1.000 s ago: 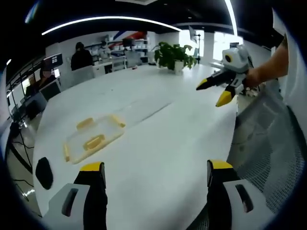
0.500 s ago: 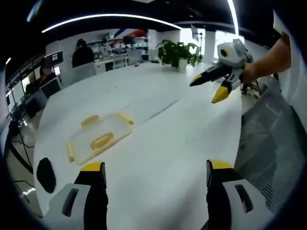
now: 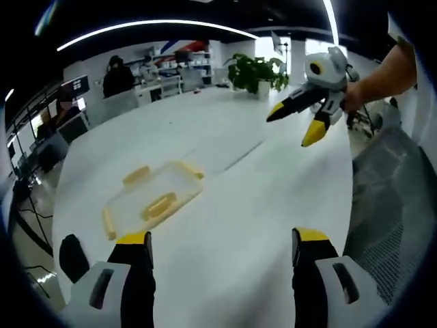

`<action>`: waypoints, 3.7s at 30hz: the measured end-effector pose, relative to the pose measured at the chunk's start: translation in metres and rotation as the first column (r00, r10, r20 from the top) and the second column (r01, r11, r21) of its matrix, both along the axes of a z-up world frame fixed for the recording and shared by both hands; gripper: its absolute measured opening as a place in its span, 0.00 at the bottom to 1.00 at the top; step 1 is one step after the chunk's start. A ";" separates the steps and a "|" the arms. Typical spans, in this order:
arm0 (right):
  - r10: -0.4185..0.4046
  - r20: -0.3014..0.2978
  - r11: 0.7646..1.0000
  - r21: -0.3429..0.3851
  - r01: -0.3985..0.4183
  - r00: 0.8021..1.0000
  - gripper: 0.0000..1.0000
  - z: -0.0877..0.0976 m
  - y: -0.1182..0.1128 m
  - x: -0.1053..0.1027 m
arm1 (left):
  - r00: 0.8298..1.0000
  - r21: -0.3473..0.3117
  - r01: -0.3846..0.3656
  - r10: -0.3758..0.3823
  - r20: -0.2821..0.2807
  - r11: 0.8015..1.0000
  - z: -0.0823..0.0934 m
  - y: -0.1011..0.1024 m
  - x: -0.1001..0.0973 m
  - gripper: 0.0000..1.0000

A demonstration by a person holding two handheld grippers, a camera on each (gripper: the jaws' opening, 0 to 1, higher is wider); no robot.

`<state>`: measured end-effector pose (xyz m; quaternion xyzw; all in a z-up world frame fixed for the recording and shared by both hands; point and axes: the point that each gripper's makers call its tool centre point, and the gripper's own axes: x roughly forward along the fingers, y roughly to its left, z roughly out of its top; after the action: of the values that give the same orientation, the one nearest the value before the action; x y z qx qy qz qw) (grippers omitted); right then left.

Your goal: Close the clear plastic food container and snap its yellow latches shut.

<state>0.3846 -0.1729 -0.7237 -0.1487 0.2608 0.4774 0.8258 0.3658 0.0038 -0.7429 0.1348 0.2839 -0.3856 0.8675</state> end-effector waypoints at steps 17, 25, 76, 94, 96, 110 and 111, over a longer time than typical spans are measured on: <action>0.052 -0.001 0.998 -0.021 -0.052 0.999 0.61 -0.001 0.016 0.023 | 1.000 0.040 0.019 -0.019 -0.008 0.999 -0.002 0.018 0.015 0.79; 0.070 -0.013 0.997 -0.015 -0.070 0.997 0.61 0.001 0.024 0.035 | 0.999 0.064 0.037 -0.036 -0.011 0.997 -0.006 0.026 0.024 0.78; 0.240 -0.010 0.966 -0.097 -0.240 0.971 0.60 -0.004 0.070 0.089 | 0.988 0.244 0.151 -0.150 -0.022 0.958 -0.020 0.072 0.088 0.74; 0.301 -0.025 0.944 -0.135 -0.301 0.953 0.60 -0.012 0.078 0.094 | 0.962 0.330 0.264 -0.274 -0.017 0.906 -0.013 0.074 0.113 0.72; 0.305 -0.027 0.942 -0.138 -0.306 0.952 0.60 -0.013 0.080 0.093 | 0.960 0.332 0.270 -0.279 -0.023 0.904 -0.013 0.075 0.116 0.72; 0.341 -0.030 0.927 -0.157 -0.341 0.940 0.60 -0.015 0.093 0.099 | 0.926 0.396 0.364 -0.373 -0.058 0.843 -0.020 0.079 0.122 0.71; 0.341 -0.032 0.926 -0.157 -0.342 0.939 0.60 -0.015 0.094 0.100 | 0.923 0.393 0.374 -0.380 -0.066 0.840 -0.021 0.078 0.121 0.71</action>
<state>0.4844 -0.0786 -0.7388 -0.2569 0.2704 0.5916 0.7147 0.4872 0.0818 -0.7639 0.3642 0.3180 -0.4818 0.7308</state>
